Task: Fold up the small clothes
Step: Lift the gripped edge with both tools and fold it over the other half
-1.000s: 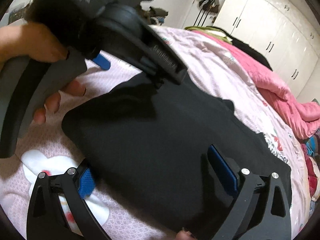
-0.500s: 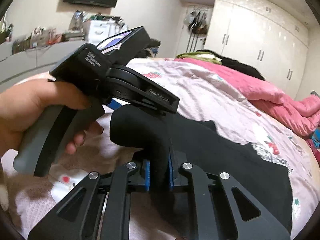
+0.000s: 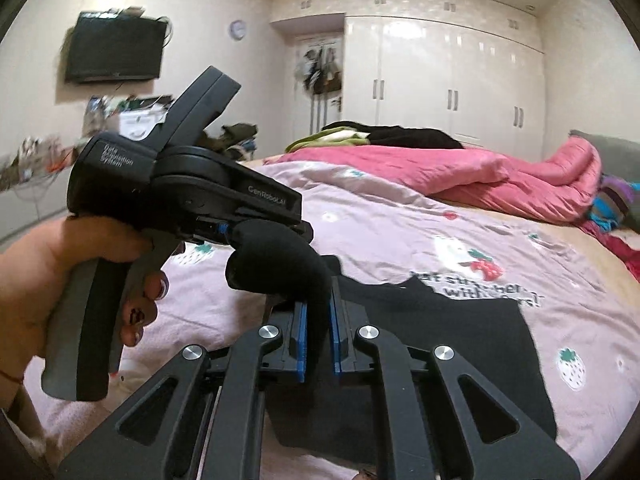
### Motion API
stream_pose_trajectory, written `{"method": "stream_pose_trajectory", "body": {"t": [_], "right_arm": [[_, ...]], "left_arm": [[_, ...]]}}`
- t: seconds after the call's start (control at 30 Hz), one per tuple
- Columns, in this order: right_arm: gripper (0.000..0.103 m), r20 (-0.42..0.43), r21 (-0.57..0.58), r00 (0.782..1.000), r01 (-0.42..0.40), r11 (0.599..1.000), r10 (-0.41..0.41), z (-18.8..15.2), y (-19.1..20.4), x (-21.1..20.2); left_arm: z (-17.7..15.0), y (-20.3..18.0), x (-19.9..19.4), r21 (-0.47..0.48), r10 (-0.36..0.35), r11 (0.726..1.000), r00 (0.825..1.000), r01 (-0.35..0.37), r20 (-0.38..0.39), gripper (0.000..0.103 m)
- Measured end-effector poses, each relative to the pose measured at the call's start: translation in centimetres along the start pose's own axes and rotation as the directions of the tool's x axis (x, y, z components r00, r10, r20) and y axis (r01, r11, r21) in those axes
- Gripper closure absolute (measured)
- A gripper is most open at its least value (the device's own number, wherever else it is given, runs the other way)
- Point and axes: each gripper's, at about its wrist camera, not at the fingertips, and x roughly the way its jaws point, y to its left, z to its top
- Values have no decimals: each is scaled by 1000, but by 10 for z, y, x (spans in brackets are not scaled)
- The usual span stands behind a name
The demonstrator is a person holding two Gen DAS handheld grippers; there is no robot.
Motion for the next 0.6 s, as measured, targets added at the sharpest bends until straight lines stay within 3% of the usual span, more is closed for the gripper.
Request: {"method": "stream_pose_trajectory", "body": {"t": [0.27,0.6], "right_arm": [[95,5,144,999,35,989,-36,-8,-39,-20],[95,-22,267,997,80,960,-76,-20,-87,-36]], "left_arm": [[6,-53,14,55,-36,998,999,37,-14,67],[3,-106,52,110,-49,992,995,59,-91,67]]}}
